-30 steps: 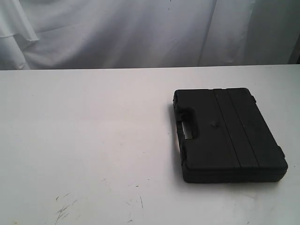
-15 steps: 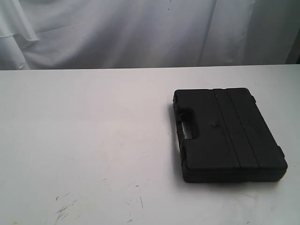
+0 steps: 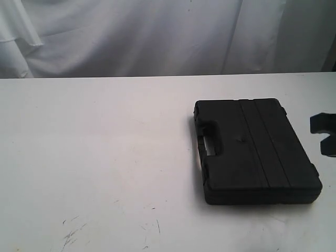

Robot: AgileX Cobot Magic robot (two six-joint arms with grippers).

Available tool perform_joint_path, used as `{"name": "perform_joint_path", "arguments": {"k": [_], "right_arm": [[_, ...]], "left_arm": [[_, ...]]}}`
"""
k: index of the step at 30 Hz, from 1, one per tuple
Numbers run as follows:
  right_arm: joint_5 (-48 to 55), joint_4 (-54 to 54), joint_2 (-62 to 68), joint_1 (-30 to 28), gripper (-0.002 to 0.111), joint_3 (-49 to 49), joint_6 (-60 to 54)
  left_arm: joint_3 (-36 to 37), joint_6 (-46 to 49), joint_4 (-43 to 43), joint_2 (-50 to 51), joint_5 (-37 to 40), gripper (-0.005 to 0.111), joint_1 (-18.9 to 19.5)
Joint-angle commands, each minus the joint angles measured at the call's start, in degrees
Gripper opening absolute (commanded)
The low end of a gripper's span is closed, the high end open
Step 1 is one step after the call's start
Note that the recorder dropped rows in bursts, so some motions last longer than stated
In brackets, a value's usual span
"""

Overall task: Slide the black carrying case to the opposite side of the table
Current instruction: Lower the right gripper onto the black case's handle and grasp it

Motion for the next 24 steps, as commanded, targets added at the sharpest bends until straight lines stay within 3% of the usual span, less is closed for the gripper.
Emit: {"name": "perform_joint_path", "arguments": {"k": [1, 9, 24], "right_arm": [[-3.96, 2.72, 1.11, 0.19, 0.000, -1.68, -1.95], [-0.08, 1.33, 12.28, 7.00, 0.000, -11.57, 2.59], [6.21, -13.69, 45.49, 24.30, 0.000, -37.04, 20.07]], "left_arm": [[0.27, -0.09, 0.00, -0.20, -0.44, 0.000, 0.20], [0.27, -0.09, 0.00, -0.20, -0.44, 0.000, 0.20], [0.27, -0.09, 0.00, -0.20, -0.44, 0.000, 0.20]]}}
